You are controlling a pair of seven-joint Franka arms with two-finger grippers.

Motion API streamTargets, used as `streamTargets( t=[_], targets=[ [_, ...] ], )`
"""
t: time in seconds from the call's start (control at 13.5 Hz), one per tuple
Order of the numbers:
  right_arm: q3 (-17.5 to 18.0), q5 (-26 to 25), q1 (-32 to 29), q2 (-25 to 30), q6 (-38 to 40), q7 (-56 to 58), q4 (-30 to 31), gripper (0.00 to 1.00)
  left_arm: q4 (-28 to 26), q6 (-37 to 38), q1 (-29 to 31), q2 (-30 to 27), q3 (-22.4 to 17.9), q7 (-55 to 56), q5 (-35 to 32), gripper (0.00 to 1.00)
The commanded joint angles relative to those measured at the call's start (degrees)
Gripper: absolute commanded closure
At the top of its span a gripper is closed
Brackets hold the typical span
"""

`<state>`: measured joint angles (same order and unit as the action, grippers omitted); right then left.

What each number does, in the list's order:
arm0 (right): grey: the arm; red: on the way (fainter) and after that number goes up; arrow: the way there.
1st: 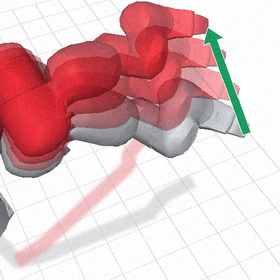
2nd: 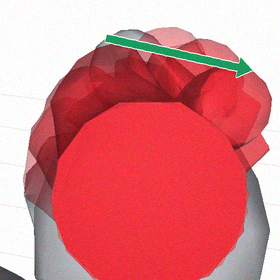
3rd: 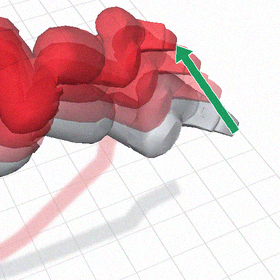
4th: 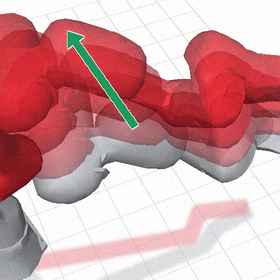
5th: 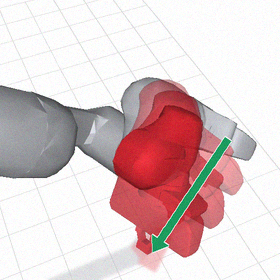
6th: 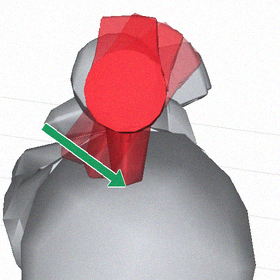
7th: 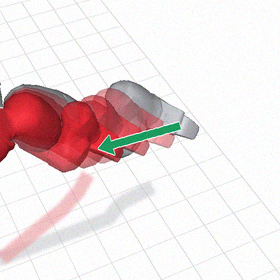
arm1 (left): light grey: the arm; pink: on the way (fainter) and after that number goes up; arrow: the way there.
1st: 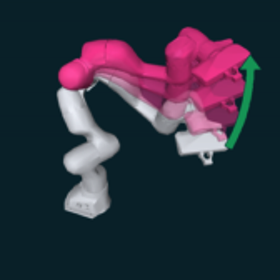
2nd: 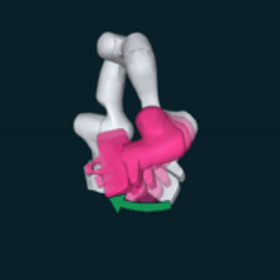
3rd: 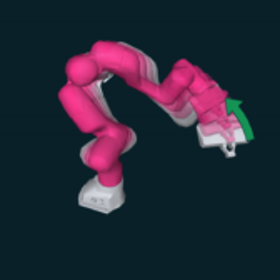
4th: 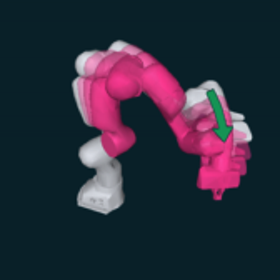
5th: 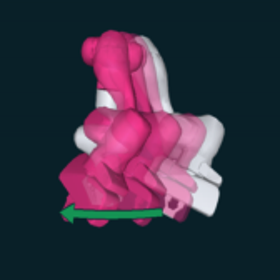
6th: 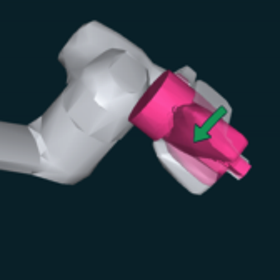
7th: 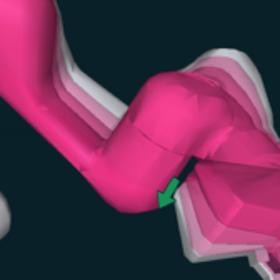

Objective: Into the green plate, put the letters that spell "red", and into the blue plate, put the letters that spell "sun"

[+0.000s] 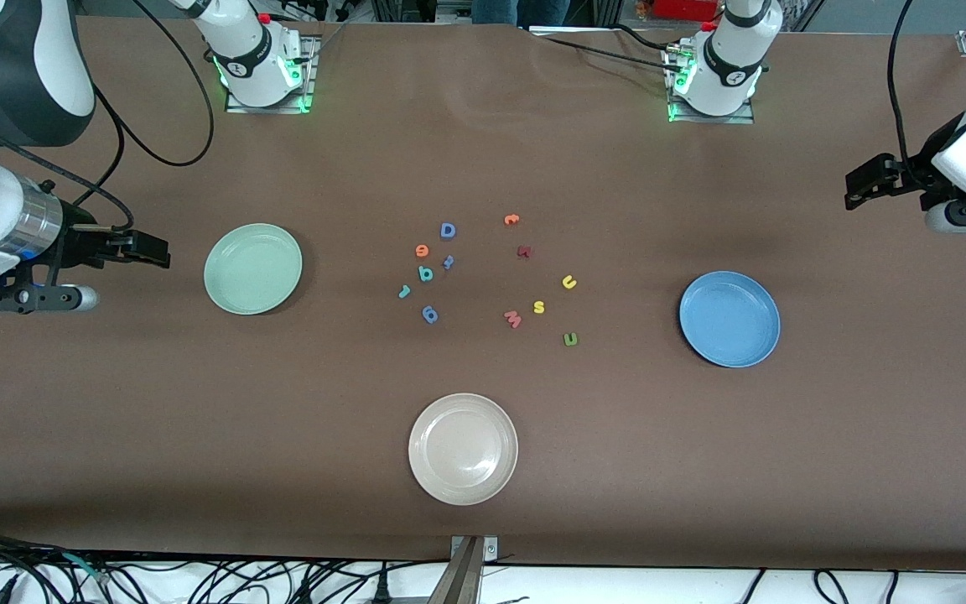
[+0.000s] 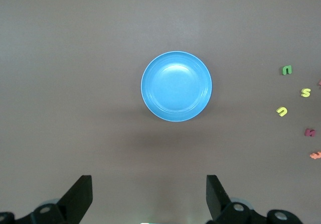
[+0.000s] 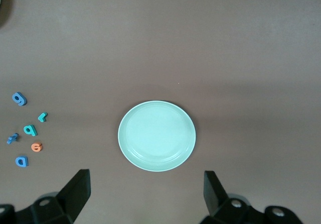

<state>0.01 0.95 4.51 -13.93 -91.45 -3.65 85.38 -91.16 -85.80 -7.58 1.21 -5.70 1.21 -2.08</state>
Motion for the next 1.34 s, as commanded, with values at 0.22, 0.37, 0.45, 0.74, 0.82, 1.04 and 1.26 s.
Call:
streamTargets(
  t=[0.22, 0.37, 0.45, 0.74, 0.82, 1.04, 1.26],
  targets=[
    [-0.09, -0.07, -0.12, 0.75, 0.48, 1.1, 0.66, 0.0, 2.13, 0.9, 0.29, 1.34, 0.33, -1.21, 0.68, 0.0],
    [-0.09, -0.07, -0.2, 0.75, 0.4, 1.01, 0.58, 0.0, 2.13, 0.9, 0.2, 1.43, 0.33, -1.21, 0.68, 0.0],
    [-0.18, -0.16, -0.21, 0.75, 0.4, 1.27, 0.57, 0.0, 2.22, 0.9, 0.29, 1.43, 0.33, -1.29, 0.5, 0.0],
    [-0.18, -0.07, -1.0, 0.75, 0.48, 1.54, 0.57, 0.0, 2.13, 0.9, 0.29, 1.52, 0.33, -1.38, 0.59, 0.0],
    [-0.18, 0.01, -1.0, 0.83, 0.48, 1.54, 0.57, 0.0, 2.13, 0.9, 0.29, 1.52, 0.33, -1.38, 0.59, 0.0],
    [-0.18, -0.07, -1.0, 0.75, 0.4, 0.93, 0.57, 0.0, 2.13, 0.9, 0.2, 1.78, 0.33, -1.38, 0.67, 0.0],
    [-0.53, -0.16, -1.0, 0.75, 0.4, 0.48, 0.66, 0.0, 2.13, 0.81, 0.2, 1.87, 0.33, -1.3, 0.67, 0.0]
  ],
)
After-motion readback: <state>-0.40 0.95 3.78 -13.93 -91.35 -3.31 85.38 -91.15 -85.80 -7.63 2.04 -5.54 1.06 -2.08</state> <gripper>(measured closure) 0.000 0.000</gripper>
